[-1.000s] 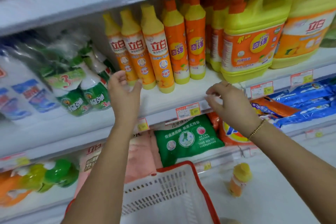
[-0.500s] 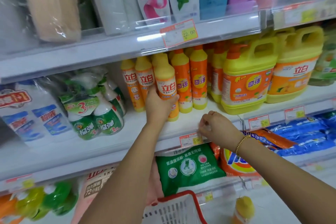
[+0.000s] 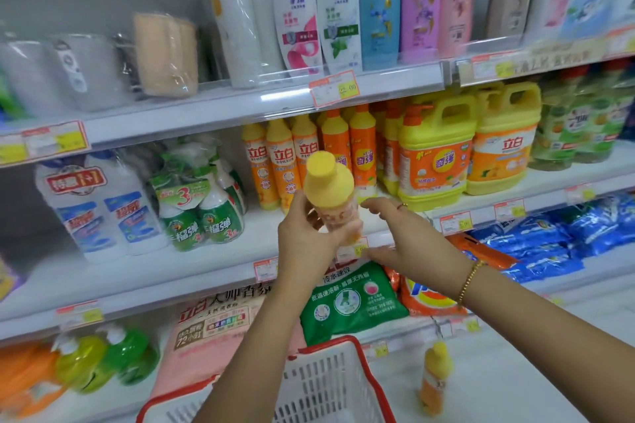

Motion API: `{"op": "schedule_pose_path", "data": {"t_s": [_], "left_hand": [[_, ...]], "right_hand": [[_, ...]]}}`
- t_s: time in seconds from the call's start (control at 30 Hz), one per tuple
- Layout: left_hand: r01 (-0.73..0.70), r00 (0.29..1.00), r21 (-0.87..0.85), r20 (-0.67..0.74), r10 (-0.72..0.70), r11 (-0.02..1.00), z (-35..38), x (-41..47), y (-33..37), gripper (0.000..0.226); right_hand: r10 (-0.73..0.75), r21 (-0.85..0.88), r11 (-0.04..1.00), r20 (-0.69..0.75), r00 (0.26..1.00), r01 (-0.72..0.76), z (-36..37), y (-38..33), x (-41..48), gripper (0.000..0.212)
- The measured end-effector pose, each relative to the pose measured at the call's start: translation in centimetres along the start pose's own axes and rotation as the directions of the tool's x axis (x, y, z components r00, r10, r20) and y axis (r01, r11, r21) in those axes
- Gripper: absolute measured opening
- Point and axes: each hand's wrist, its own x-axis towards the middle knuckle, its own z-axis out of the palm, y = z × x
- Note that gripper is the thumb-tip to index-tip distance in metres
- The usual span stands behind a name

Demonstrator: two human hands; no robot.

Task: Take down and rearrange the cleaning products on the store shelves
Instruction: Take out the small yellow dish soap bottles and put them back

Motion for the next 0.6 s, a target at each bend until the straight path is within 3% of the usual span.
{"op": "schedule_pose_path", "data": {"t_s": [0.2,0.33,0.43,0.5,0.6], "left_hand": [[0.139,0.978,-0.369,-0.093,-0.186,0.919,-1.0,-2.6,4.6,0.032],[0.113,0.984,-0.498,-0.063,-0.166,0.86,-1.8,-3.5,7.0,0.044],[0.087,0.993,-0.576,-0.013,-0.116,0.813,-2.4,-3.5,7.6,0.05],[0.082,0.996,-0.626,0.032,-0.079,0.776,-2.6,-3.3,7.5,0.06],[0.109,0.991,-0.676,0.129,-0.028,0.729,-2.8,-3.1,6.9,0.081]], "right_hand": [[-0.029,0.148,0.987,-0.26,0.965,0.07,-0.5,-2.7,-3.7,0.079],[-0.113,0.178,0.96,-0.454,0.884,0.215,-1.2,-3.5,-4.9,0.069],[-0.045,0.367,0.902,-0.446,0.894,0.228,-1.8,-3.9,-5.2,0.061],[0.056,0.654,0.738,-0.305,0.951,0.166,-2.1,-4.3,-5.3,0.057],[0.025,0.945,0.326,0.004,1.0,-0.012,-2.0,-4.6,-5.4,0.058]]}}
